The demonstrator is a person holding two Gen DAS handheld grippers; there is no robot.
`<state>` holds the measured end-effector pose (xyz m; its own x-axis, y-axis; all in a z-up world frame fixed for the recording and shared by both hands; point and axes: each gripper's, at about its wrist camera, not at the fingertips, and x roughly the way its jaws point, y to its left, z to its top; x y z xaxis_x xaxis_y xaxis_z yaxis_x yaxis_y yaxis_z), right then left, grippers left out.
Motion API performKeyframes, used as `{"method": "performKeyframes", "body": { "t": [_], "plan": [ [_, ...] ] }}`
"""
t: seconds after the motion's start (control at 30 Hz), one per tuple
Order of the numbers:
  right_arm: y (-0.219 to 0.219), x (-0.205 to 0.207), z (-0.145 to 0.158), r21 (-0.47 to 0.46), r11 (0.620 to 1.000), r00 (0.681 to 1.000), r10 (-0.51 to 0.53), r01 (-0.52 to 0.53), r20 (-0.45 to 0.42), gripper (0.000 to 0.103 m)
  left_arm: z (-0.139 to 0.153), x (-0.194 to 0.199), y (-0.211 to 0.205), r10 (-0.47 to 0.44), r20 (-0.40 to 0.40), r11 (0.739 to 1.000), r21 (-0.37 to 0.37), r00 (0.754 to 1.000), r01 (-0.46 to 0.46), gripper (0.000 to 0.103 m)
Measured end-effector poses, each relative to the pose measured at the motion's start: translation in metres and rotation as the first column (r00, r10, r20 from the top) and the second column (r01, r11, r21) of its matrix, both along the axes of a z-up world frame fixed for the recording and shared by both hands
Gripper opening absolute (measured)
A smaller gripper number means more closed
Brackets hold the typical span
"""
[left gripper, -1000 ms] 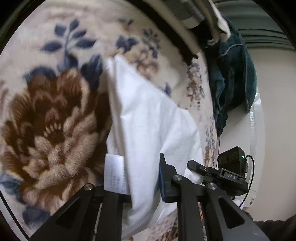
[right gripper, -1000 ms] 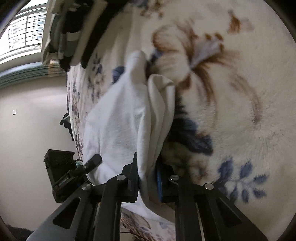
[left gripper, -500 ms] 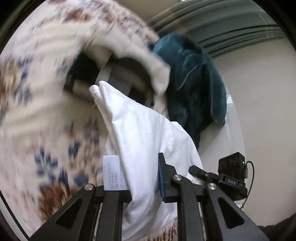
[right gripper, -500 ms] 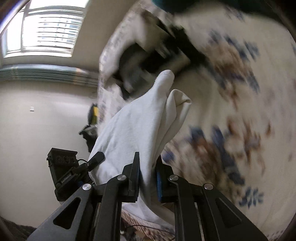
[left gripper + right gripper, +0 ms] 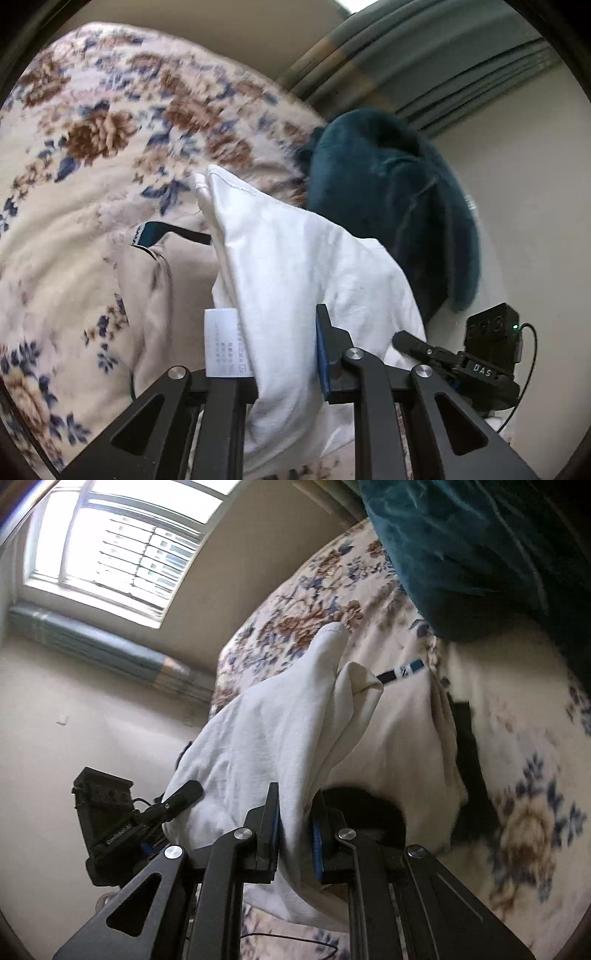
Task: Fold small clothes
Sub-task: 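Lift the folded shirt with both grippers and carry it toward the clothes stack, then lower the folded shirt onto the clothes stack and open both grippers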
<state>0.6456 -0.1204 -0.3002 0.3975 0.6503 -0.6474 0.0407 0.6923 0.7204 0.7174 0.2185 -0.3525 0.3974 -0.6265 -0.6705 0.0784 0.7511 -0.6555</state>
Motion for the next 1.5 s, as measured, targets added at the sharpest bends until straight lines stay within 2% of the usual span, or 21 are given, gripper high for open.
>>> {"method": "performKeyframes", "body": {
  "t": [0.1, 0.17, 0.23, 0.37, 0.53, 0.57, 0.6, 0.63, 0.67, 0.7, 0.73, 0.77, 0.8, 0.87, 0.93, 1.0, 1.1, 1.23, 1.37, 1.5],
  "plan": [
    [0.005, 0.029, -0.034, -0.033, 0.999, 0.998, -0.015, 0.013, -0.055, 0.014, -0.041, 0.018, -0.006, -0.028, -0.084, 0.998, 0.062, 0.996, 0.033, 0.015],
    [0.009, 0.038, -0.058, -0.079, 0.997, 0.996, -0.01, 0.003, -0.091, 0.015, -0.052, 0.019, -0.007, -0.019, -0.119, 0.997, 0.073, 0.993, 0.027, 0.016],
    [0.011, 0.042, -0.07, -0.128, 0.992, 0.994, 0.0, -0.014, -0.105, 0.015, -0.054, 0.014, -0.005, -0.005, -0.121, 0.998, 0.063, 0.993, 0.012, 0.017],
    [0.01, 0.051, -0.07, -0.157, 0.987, 0.994, 0.013, -0.029, -0.105, 0.015, -0.045, -0.003, -0.013, 0.007, -0.092, 0.996, 0.084, 0.996, 0.001, 0.017],
    [0.015, 0.054, -0.065, -0.243, 0.968, 0.993, 0.041, -0.066, -0.107, 0.015, -0.047, -0.011, -0.011, 0.046, -0.12, 0.996, 0.086, 0.992, -0.036, 0.019],
    [0.015, 0.054, -0.065, -0.261, 0.963, 0.993, 0.044, -0.073, -0.114, 0.015, -0.046, -0.011, -0.011, 0.056, -0.126, 0.993, 0.11, 0.99, -0.042, 0.022],
    [0.016, 0.053, -0.064, -0.279, 0.957, 0.992, 0.045, -0.078, -0.122, 0.016, -0.041, -0.011, -0.014, 0.069, -0.123, 0.985, 0.165, 0.99, -0.048, 0.028],
    [0.017, 0.051, -0.062, -0.304, 0.95, 0.991, 0.04, -0.078, -0.127, 0.021, -0.038, -0.012, -0.016, 0.074, -0.112, 0.977, 0.206, 0.991, -0.05, 0.034],
    [0.018, 0.048, -0.059, -0.348, 0.935, 0.991, 0.03, -0.073, -0.128, 0.03, -0.028, -0.015, -0.022, 0.082, -0.086, 0.954, 0.294, 0.993, -0.053, 0.043],
    [0.02, 0.044, -0.054, -0.399, 0.915, 0.993, 0.019, -0.066, -0.12, 0.035, -0.022, -0.018, -0.026, 0.085, -0.069, 0.935, 0.35, 0.994, -0.055, 0.069],
    [0.021, 0.038, -0.049, -0.447, 0.893, 0.994, 0.007, -0.054, -0.106, 0.046, -0.019, -0.02, -0.028, 0.088, -0.053, 0.922, 0.383, 0.995, -0.061, 0.093],
    [0.023, 0.034, -0.045, -0.482, 0.875, 0.995, -0.002, -0.046, -0.1, 0.056, -0.012, -0.025, -0.032, 0.092, -0.022, 0.899, 0.432, 0.996, -0.073, 0.099],
    [0.025, 0.026, -0.039, -0.552, 0.833, 0.996, -0.018, -0.033, -0.086, 0.06, -0.007, -0.031, -0.035, 0.095, 0.002, 0.879, 0.468, 0.995, -0.085, 0.101],
    [0.032, 0.012, -0.027, -0.653, 0.757, 0.999, -0.032, -0.004, -0.043, 0.092, 0.004, -0.043, -0.041, 0.104, 0.039, 0.836, 0.537, 0.994, -0.109, 0.101],
    [0.039, -0.003, -0.017, -0.734, 0.679, 0.999, -0.035, 0.012, -0.015, 0.103, 0.011, -0.054, -0.044, 0.115, 0.063, 0.796, 0.591, 0.991, -0.13, 0.101],
    [0.045, -0.019, -0.005, -0.791, 0.611, 0.999, -0.036, 0.033, 0.014, 0.103, 0.018, -0.068, -0.046, 0.127, 0.075, 0.767, 0.624, 0.989, -0.146, 0.101],
    [0.047, -0.039, 0.012, -0.819, 0.571, 0.998, -0.052, 0.059, 0.036, 0.103, 0.027, -0.086, -0.046, 0.141, 0.073, 0.748, 0.646, 0.987, -0.154, 0.101],
    [0.05, -0.07, 0.05, -0.836, 0.541, 0.995, -0.051, 0.096, 0.081, 0.103, 0.052, -0.115, -0.049, 0.142, 0.088, 0.746, 0.645, 0.986, -0.165, 0.101],
    [0.051, -0.11, 0.098, -0.844, 0.517, 0.989, -0.039, 0.144, 0.144, 0.103, 0.095, -0.156, -0.057, 0.135, 0.141, 0.735, 0.649, 0.981, -0.194, 0.101],
    [0.043, -0.162, 0.156, -0.821, 0.535, 0.978, -0.056, 0.199, 0.2, 0.103, 0.137, -0.197, -0.064, 0.136, 0.187, 0.737, 0.637, 0.973, -0.225, 0.101]
  ]
}}
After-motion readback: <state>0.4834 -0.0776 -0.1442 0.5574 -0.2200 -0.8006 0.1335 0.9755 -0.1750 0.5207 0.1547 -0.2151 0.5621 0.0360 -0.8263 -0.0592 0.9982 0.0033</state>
